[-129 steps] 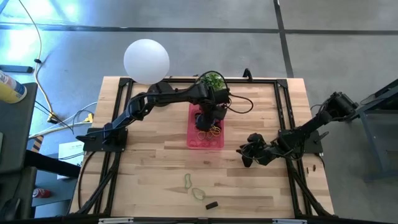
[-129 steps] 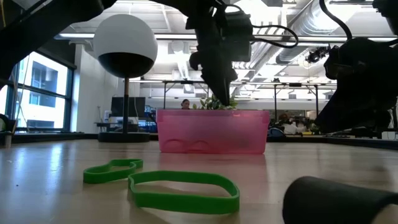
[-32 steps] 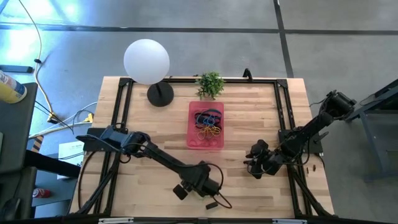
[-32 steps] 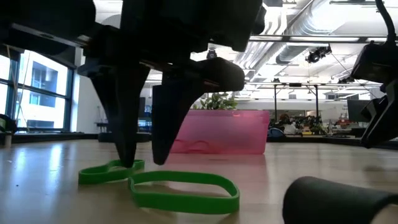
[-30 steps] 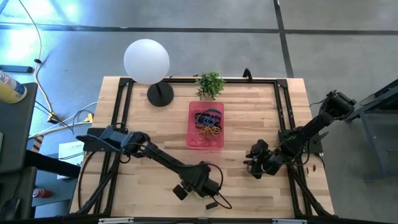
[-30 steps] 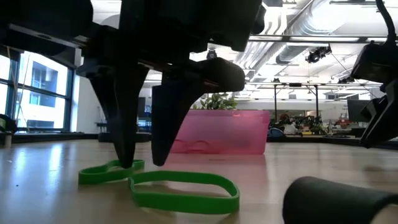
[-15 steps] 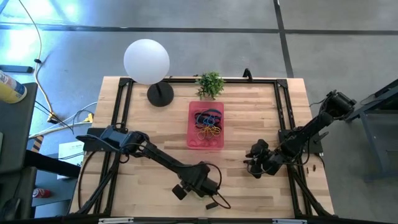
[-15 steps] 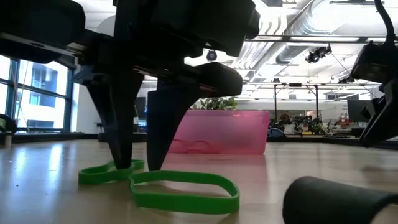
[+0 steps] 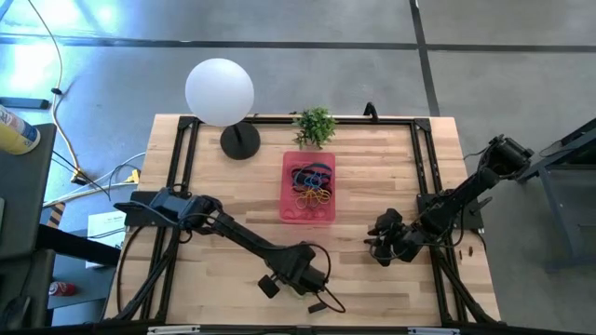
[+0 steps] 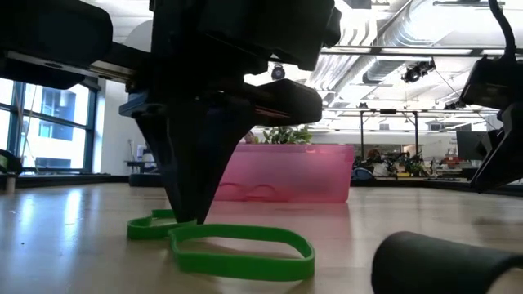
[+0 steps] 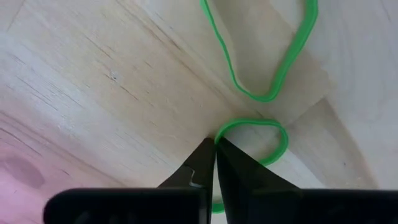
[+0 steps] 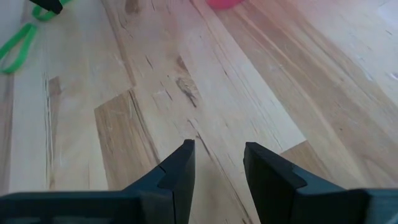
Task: Pick and place rubber bands into bin
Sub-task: Put the green rubber band into the red bin
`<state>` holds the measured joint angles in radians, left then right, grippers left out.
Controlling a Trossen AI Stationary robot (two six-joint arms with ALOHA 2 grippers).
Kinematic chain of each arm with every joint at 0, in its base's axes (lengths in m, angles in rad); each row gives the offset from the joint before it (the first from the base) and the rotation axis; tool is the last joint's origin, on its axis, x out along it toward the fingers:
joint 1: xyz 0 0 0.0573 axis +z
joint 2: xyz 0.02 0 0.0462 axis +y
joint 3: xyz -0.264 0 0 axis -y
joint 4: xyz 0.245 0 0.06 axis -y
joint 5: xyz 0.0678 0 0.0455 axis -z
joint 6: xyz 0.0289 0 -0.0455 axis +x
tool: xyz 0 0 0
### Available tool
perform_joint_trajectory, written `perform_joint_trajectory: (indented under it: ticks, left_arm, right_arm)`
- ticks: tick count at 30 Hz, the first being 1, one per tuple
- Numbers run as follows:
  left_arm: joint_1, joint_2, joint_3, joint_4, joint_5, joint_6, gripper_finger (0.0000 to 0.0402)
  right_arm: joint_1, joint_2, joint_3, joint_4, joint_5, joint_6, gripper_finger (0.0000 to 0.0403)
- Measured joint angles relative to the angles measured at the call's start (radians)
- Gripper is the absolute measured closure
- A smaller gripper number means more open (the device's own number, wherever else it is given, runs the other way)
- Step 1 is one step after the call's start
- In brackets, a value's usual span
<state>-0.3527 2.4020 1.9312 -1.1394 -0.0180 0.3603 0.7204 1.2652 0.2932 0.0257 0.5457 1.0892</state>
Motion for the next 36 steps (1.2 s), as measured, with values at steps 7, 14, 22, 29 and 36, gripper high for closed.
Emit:
perform_joint_trajectory:
  ticks: [7,14,22,29,36]
  left_arm:
    - [0.009,-0.013,0.001,0.003,0.007,-0.025,0.0400]
    - [0.039,-0.057,-0.004,0.038,-0.015,-0.060,0.0401]
    - [0.075,-0.129,0.017,0.039,-0.035,-0.073,0.0401]
    - [0.095,-0.152,0.119,0.021,-0.091,-0.040,0.0402]
    - [0.120,-0.162,0.246,-0.070,-0.159,-0.007,0.0402]
  right_arm:
    - [0.000,0.000,0.000,0.001,0.002,0.011,0.0274]
    - [0.000,0.000,0.000,0.002,0.013,0.035,0.0274]
    - [0.000,0.000,-0.001,0.016,0.011,0.037,0.0274]
    - [0.002,0.029,-0.001,0.036,0.003,0.037,0.0274]
    - [0.007,0.118,0.000,0.113,-0.003,0.041,0.0274]
